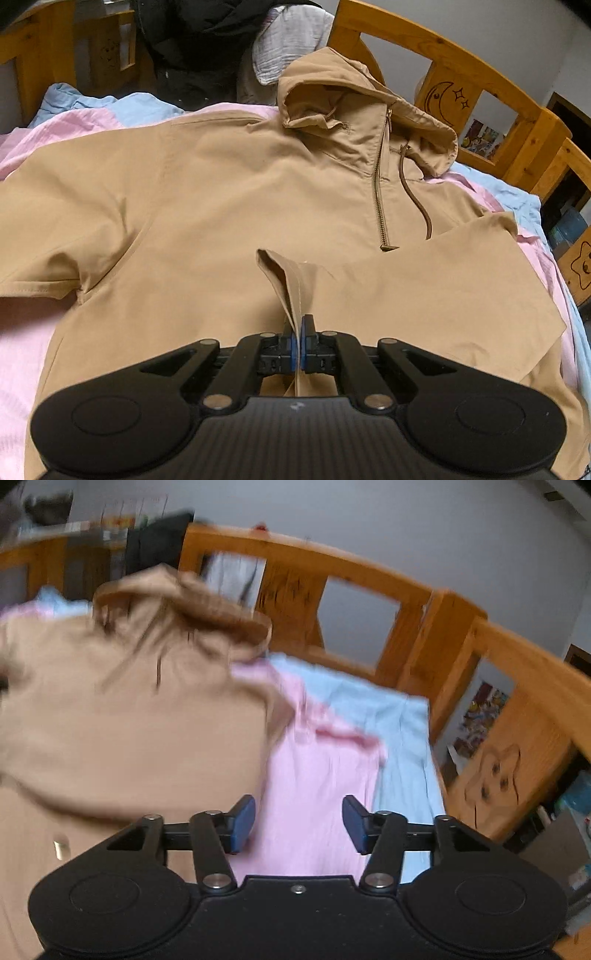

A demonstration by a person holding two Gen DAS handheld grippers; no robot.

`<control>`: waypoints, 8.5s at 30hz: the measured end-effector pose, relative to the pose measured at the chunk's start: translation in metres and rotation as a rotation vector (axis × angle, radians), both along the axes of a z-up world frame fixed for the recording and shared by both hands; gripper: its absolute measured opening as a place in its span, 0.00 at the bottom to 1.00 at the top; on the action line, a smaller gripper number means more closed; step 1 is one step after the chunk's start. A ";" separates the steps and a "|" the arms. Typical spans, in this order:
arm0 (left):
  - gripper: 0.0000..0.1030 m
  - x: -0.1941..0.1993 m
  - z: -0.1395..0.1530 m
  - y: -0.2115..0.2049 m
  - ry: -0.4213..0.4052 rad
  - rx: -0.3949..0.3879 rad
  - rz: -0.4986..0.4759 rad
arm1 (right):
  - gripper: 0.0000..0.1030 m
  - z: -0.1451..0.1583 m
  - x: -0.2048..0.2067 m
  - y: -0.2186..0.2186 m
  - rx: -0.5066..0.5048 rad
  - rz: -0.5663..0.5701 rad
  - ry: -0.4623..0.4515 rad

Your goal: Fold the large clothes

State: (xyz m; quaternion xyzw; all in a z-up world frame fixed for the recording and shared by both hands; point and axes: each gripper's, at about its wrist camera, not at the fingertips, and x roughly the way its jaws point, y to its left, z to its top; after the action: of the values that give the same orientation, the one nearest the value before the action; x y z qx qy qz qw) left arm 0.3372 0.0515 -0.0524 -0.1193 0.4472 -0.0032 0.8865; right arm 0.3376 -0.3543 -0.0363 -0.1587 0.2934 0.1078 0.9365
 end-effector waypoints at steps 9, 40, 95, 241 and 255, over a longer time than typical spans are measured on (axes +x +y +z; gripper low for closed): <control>0.01 0.010 -0.007 -0.007 0.004 0.009 -0.003 | 0.28 -0.031 0.158 0.038 0.292 -0.192 0.152; 0.94 -0.176 0.046 0.179 -0.166 0.160 0.721 | 0.84 0.004 0.082 0.089 0.087 -0.053 -0.008; 0.01 -0.130 0.114 -0.016 -0.598 0.267 0.055 | 0.99 0.088 0.055 0.209 1.145 0.349 0.652; 0.06 0.237 0.039 0.006 -0.283 0.140 -0.121 | 0.16 -0.004 0.154 0.174 0.742 -0.165 0.269; 0.05 0.199 0.038 0.016 -0.324 0.116 -0.142 | 0.76 -0.004 0.269 0.145 1.241 -0.405 0.552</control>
State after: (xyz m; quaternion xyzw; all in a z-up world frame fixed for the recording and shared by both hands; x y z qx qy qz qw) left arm 0.5359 0.0672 -0.0140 -0.0342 0.3054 -0.0593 0.9498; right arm 0.6065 -0.2088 -0.0408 0.4949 0.4282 0.1150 0.7473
